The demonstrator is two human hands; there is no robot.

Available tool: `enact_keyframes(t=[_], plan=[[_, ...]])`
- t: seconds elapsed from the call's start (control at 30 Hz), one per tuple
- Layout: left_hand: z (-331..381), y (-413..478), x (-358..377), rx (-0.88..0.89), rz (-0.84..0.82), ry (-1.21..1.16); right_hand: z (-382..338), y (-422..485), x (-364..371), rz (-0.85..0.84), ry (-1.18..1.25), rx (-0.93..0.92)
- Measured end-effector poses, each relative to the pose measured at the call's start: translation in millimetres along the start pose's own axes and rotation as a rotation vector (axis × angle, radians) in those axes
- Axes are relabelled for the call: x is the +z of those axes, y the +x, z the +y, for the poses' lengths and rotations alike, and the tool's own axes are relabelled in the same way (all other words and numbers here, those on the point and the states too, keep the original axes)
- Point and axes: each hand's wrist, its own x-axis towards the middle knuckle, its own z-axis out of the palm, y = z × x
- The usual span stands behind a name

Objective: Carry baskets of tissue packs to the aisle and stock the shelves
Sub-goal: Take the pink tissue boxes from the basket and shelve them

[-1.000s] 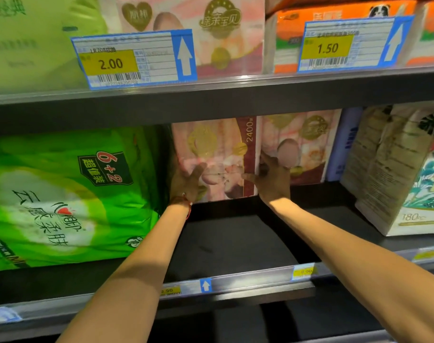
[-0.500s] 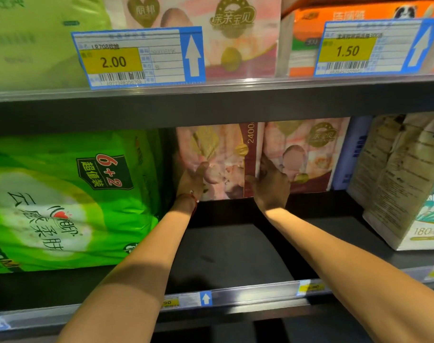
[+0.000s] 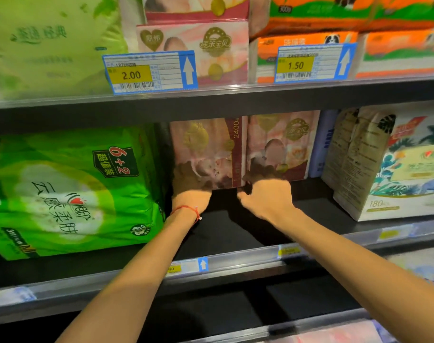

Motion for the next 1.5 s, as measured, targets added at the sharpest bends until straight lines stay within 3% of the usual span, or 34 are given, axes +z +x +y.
enact_keyframes(t=[0.1, 0.23, 0.47, 0.83, 1.17, 1.5], plan=[[-3, -20, -3, 0.217, 0.226, 0.049, -2, -25, -18, 0.004, -0.132, -0.067], [-21, -63, -7, 0.444, 0.431, 0.383, -6, -64, -27, 0.059, -0.167, -0.107], [-76, -128, -1, 0.707, 0.584, 0.424, -37, -160, -50, 0.141, -0.223, -0.051], [-145, -258, 24, 0.983, 0.373, 0.360, -69, -373, -60, 0.124, -0.283, 0.171], [-147, -411, 115, 1.316, 0.124, 0.343, -51, -590, -59, 0.117, -0.323, 0.402], [-170, -563, 224, 1.510, -0.202, 0.406, -65, -793, -48, -0.106, -0.289, 0.673]])
